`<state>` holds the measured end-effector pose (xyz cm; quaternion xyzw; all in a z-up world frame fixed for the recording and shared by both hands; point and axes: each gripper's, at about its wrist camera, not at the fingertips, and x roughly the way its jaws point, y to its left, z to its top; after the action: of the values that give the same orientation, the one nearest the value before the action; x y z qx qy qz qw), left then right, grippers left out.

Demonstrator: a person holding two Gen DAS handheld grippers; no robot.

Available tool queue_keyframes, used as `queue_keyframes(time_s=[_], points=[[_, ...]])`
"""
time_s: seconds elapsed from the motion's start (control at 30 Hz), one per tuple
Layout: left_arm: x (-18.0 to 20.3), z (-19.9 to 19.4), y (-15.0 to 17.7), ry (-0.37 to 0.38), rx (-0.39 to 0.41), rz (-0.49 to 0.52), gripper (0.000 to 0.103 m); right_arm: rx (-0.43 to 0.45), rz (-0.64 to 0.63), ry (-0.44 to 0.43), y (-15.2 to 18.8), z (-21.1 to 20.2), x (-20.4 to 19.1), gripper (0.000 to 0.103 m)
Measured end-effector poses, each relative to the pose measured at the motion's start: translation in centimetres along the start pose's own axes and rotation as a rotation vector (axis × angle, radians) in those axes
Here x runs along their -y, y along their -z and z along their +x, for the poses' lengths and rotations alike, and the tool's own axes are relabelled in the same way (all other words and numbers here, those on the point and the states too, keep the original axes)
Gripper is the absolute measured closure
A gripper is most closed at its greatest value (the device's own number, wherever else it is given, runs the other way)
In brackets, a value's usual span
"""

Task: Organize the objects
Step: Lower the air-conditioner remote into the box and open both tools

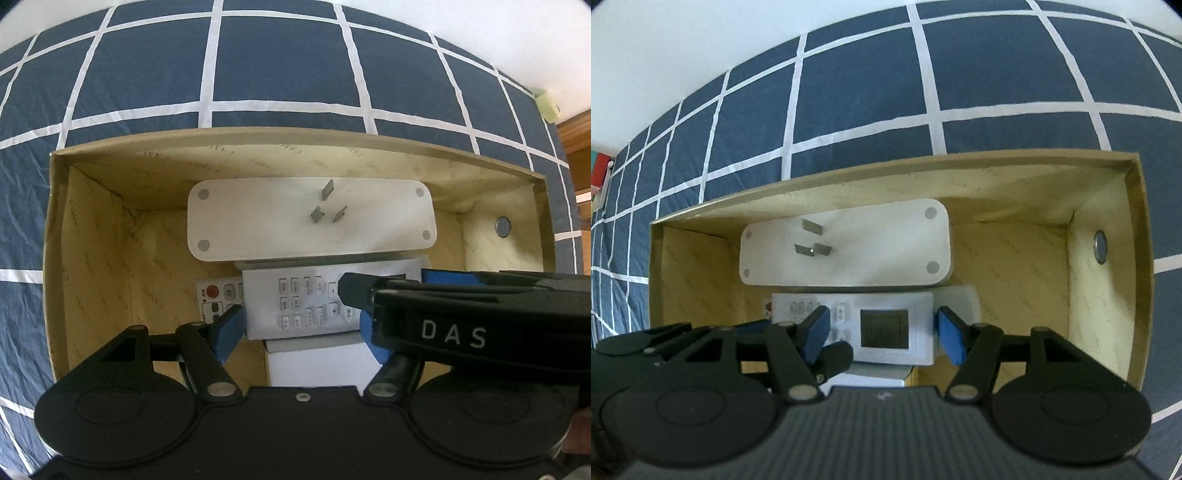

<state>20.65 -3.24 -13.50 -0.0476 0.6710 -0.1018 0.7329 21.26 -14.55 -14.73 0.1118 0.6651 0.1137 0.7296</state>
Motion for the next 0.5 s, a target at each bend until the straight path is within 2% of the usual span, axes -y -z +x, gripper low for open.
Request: queue_keyframes(time_s=[0.4,0.5], points=[[0.2,-0.9,0.4,-0.013,0.026,0.003,0.033,0.012,-0.019,0.005,0.1,-0.6,-0.2,0.04],[0.4,-1.7,0.7,-0.038,0.045,0.012,0.033,0.026,-0.026,0.001,0.3,-1.3,-0.3,0.04]])
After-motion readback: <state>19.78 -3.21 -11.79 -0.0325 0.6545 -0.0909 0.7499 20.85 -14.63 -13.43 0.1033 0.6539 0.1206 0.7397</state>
